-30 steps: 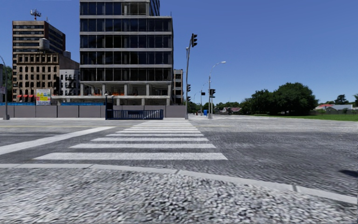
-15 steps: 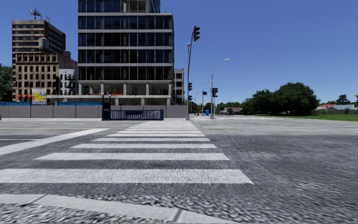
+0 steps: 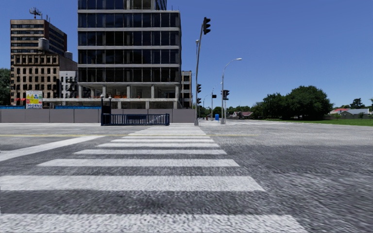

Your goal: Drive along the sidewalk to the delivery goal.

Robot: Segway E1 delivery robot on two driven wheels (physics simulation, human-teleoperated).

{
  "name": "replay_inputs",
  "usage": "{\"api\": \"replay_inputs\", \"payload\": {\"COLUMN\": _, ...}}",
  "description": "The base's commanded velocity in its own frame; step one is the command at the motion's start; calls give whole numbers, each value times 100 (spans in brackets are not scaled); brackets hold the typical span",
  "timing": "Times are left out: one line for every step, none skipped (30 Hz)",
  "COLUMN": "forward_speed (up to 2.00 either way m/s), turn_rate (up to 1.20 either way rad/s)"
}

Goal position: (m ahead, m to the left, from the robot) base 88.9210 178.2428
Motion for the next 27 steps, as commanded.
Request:
{"api": "replay_inputs", "payload": {"forward_speed": 161, "turn_rate": 0}}
{"api": "replay_inputs", "payload": {"forward_speed": 150, "turn_rate": 0}}
{"api": "replay_inputs", "payload": {"forward_speed": 142, "turn_rate": 0}}
{"api": "replay_inputs", "payload": {"forward_speed": 142, "turn_rate": 0}}
{"api": "replay_inputs", "payload": {"forward_speed": 137, "turn_rate": 0}}
{"api": "replay_inputs", "payload": {"forward_speed": 135, "turn_rate": 0}}
{"api": "replay_inputs", "payload": {"forward_speed": 135, "turn_rate": 0}}
{"api": "replay_inputs", "payload": {"forward_speed": 135, "turn_rate": 0}}
{"api": "replay_inputs", "payload": {"forward_speed": 135, "turn_rate": 0}}
{"api": "replay_inputs", "payload": {"forward_speed": 134, "turn_rate": 0}}
{"api": "replay_inputs", "payload": {"forward_speed": 134, "turn_rate": 0}}
{"api": "replay_inputs", "payload": {"forward_speed": 134, "turn_rate": 0}}
{"api": "replay_inputs", "payload": {"forward_speed": 134, "turn_rate": 0}}
{"api": "replay_inputs", "payload": {"forward_speed": 134, "turn_rate": 0}}
{"api": "replay_inputs", "payload": {"forward_speed": 134, "turn_rate": 0}}
{"api": "replay_inputs", "payload": {"forward_speed": 134, "turn_rate": 0}}
{"api": "replay_inputs", "payload": {"forward_speed": 134, "turn_rate": 0}}
{"api": "replay_inputs", "payload": {"forward_speed": 134, "turn_rate": 0}}
{"api": "replay_inputs", "payload": {"forward_speed": 134, "turn_rate": 0}}
{"api": "replay_inputs", "payload": {"forward_speed": 134, "turn_rate": 0}}
{"api": "replay_inputs", "payload": {"forward_speed": 135, "turn_rate": 0}}
{"api": "replay_inputs", "payload": {"forward_speed": 135, "turn_rate": 0}}
{"api": "replay_inputs", "payload": {"forward_speed": 136, "turn_rate": 0}}
{"api": "replay_inputs", "payload": {"forward_speed": 136, "turn_rate": 0}}
{"api": "replay_inputs", "payload": {"forward_speed": 137, "turn_rate": 0}}
{"api": "replay_inputs", "payload": {"forward_speed": 137, "turn_rate": 0}}
{"api": "replay_inputs", "payload": {"forward_speed": 137, "turn_rate": 0}}
